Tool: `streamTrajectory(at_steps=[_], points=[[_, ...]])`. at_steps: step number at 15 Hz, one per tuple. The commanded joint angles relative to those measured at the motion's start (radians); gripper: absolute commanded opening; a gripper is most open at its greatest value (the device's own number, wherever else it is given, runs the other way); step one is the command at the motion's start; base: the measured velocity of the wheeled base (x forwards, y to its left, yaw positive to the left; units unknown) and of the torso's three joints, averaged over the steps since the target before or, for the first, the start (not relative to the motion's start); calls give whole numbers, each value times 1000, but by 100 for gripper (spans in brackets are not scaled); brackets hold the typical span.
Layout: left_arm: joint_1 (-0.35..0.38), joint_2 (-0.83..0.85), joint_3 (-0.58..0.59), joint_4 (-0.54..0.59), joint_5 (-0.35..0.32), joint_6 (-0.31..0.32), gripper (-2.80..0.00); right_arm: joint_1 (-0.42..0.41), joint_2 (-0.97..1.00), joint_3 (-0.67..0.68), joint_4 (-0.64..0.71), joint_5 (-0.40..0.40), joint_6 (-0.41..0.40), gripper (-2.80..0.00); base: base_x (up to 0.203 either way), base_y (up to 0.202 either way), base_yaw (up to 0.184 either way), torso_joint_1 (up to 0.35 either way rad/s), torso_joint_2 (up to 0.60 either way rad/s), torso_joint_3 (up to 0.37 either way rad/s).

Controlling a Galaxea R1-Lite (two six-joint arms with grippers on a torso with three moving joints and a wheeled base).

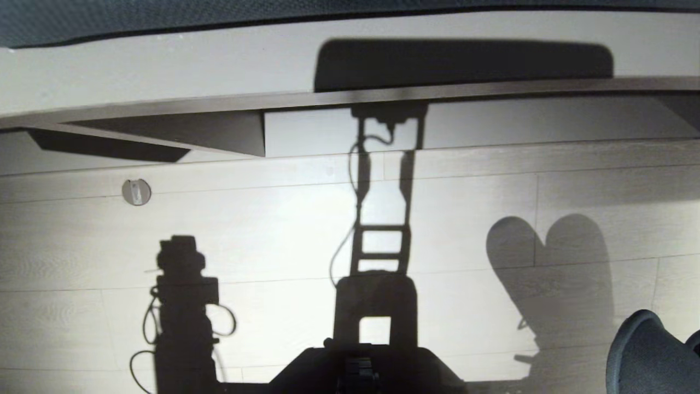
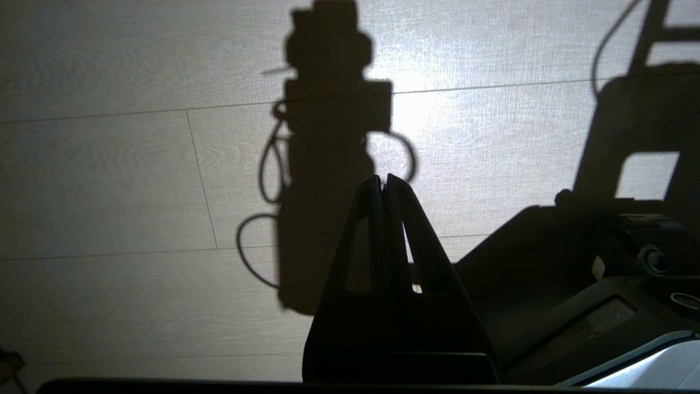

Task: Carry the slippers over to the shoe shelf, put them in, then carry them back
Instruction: Place the slippers into the shoe cabinet

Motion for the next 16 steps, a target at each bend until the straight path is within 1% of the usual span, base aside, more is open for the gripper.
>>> streamTrajectory(at_steps=[1,5,16], points=[[0,0,0,0,0,0,-280,0,0,0,1,1,0,-280,0,0,0,2,0,-196],[0,0,0,0,1,0,-280,0,0,0,1,1,1,-280,0,0,0,3,2,-129],[0,0,2,-4,0,-3,-280,0,0,0,-1,1,-1,-280,0,0,0,0,0,-3]])
